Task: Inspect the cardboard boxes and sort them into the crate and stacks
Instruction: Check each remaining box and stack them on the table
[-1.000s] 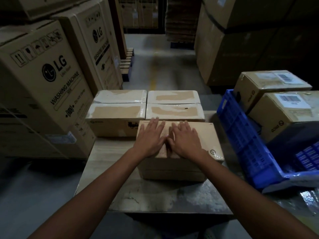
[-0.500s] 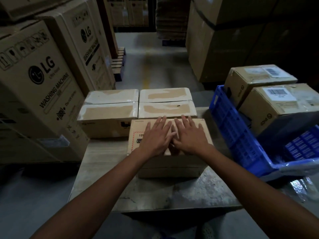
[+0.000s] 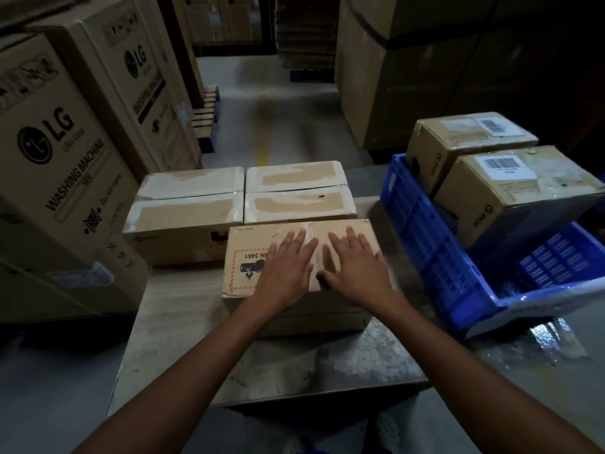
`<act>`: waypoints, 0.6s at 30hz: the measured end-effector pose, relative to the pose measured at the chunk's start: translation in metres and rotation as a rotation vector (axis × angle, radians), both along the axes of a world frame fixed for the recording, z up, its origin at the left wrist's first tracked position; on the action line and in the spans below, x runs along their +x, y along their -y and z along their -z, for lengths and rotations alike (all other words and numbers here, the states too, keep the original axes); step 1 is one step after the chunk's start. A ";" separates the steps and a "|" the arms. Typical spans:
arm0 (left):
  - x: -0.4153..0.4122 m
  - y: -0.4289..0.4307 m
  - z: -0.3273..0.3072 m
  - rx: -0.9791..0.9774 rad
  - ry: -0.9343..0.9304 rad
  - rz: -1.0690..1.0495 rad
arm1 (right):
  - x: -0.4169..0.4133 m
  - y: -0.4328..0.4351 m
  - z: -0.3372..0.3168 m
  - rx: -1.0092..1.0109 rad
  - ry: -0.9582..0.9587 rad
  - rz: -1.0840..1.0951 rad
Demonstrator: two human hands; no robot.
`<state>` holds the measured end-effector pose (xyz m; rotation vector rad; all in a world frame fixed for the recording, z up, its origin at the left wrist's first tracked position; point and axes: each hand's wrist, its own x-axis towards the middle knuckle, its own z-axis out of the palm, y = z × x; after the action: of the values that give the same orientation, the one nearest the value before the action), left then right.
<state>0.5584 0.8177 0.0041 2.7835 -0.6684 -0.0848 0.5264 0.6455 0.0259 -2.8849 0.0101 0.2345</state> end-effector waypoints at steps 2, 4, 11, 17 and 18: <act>-0.004 -0.001 0.004 0.026 -0.024 0.002 | -0.010 0.000 0.006 -0.043 0.015 -0.001; -0.004 -0.001 0.004 0.078 -0.033 0.011 | -0.014 0.000 0.009 -0.060 0.005 -0.011; -0.025 0.013 -0.006 0.000 -0.064 0.031 | -0.035 0.011 0.009 0.044 0.241 0.091; -0.023 0.019 -0.008 0.013 -0.094 0.010 | -0.033 0.015 0.005 -0.015 0.244 0.040; -0.019 0.021 -0.011 -0.003 -0.093 0.003 | -0.027 0.015 -0.001 0.003 0.238 0.051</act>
<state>0.5392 0.7963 0.0155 2.7570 -0.6486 -0.2120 0.4992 0.6302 0.0269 -2.8852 0.0397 -0.1184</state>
